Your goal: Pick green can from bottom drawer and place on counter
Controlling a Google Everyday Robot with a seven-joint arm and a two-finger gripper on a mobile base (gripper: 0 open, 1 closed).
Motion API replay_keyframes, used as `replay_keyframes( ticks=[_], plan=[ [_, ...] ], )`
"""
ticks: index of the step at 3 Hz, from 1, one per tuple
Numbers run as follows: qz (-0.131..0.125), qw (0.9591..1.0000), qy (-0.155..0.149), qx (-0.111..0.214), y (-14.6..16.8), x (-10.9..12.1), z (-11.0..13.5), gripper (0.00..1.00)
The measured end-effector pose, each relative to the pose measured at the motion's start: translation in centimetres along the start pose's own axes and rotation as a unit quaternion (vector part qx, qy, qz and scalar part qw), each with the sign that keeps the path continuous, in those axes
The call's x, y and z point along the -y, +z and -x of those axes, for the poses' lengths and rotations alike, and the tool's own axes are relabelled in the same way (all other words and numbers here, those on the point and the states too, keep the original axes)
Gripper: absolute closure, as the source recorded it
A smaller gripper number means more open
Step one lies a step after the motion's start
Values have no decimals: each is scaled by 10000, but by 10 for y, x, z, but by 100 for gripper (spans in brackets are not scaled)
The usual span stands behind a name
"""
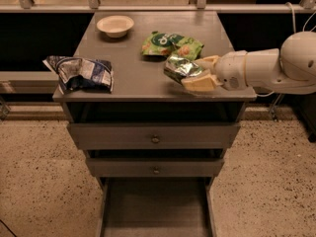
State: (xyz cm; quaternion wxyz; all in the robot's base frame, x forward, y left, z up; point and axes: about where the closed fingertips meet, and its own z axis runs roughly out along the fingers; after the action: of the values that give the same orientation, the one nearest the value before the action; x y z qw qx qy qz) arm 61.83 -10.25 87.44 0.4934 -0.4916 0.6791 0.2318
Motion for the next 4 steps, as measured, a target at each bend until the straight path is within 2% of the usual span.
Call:
replay_keyframes(
  ticks=[1,2,4],
  plan=[
    [-158,9997,208,-36,17,9,-5,100],
    [-155,9997,210,-31,19,9,-4,85],
    [-113,9997,195,-23,23,6,-2,39]
  ],
)
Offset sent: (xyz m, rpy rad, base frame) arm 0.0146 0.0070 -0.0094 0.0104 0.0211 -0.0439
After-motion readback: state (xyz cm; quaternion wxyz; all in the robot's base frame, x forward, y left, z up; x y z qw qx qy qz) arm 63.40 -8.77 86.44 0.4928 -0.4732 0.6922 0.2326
